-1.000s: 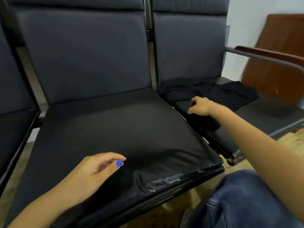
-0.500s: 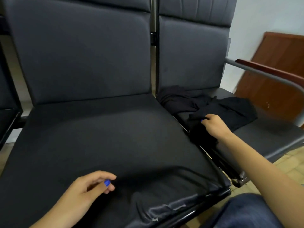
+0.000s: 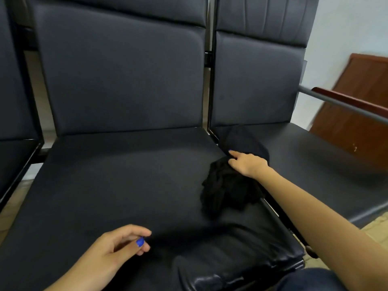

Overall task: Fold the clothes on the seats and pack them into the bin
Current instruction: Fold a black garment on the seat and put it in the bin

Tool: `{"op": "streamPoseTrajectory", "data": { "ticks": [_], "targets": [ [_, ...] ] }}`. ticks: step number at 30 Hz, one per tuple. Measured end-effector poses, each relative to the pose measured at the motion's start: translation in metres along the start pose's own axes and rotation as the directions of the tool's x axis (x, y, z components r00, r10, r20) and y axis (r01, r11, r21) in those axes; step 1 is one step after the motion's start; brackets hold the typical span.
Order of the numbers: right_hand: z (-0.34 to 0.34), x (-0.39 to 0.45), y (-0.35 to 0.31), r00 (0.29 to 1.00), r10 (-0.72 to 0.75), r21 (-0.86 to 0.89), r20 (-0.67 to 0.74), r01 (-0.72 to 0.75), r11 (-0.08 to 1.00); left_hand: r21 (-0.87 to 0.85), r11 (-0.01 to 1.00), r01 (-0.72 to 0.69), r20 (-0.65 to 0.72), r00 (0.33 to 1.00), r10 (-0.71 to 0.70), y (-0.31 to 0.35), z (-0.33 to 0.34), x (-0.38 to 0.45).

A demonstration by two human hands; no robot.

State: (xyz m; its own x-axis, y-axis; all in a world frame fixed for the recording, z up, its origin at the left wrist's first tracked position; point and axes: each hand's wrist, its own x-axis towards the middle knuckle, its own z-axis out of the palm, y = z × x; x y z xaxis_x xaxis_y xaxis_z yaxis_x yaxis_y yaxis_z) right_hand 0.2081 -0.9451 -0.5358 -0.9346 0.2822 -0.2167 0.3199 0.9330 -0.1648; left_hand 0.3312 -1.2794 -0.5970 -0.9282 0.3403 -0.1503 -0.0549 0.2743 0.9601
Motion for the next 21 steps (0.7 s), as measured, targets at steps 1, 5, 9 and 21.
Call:
{"op": "streamPoseTrajectory", "data": {
  "ticks": [1, 5, 9, 21],
  "targets": [
    [0.002, 0.012, 0.007, 1.0, 0.006, 0.012, 0.014, -0.006, 1.0, -0.004, 1.0, 0.003, 0.002, 1.0, -0.003, 0.001, 0.0, 0.001],
    [0.011, 0.023, 0.023, 1.0, 0.002, 0.024, -0.021, -0.001, 1.0, -0.01, 0.999, 0.041, -0.006, 0.999, -0.041, -0.002, -0.003, 0.006],
    [0.018, 0.013, 0.026, 0.986, 0.047, 0.158, -0.161, -0.021, 0.987, -0.055, 0.997, 0.048, -0.039, 0.998, -0.05, -0.004, -0.002, 0.009],
    [0.044, -0.044, -0.038, 0.97, -0.134, 0.109, -0.203, 0.158, 0.981, -0.017, 0.999, 0.047, -0.048, 0.998, -0.048, -0.004, -0.001, 0.008]
  ]
}}
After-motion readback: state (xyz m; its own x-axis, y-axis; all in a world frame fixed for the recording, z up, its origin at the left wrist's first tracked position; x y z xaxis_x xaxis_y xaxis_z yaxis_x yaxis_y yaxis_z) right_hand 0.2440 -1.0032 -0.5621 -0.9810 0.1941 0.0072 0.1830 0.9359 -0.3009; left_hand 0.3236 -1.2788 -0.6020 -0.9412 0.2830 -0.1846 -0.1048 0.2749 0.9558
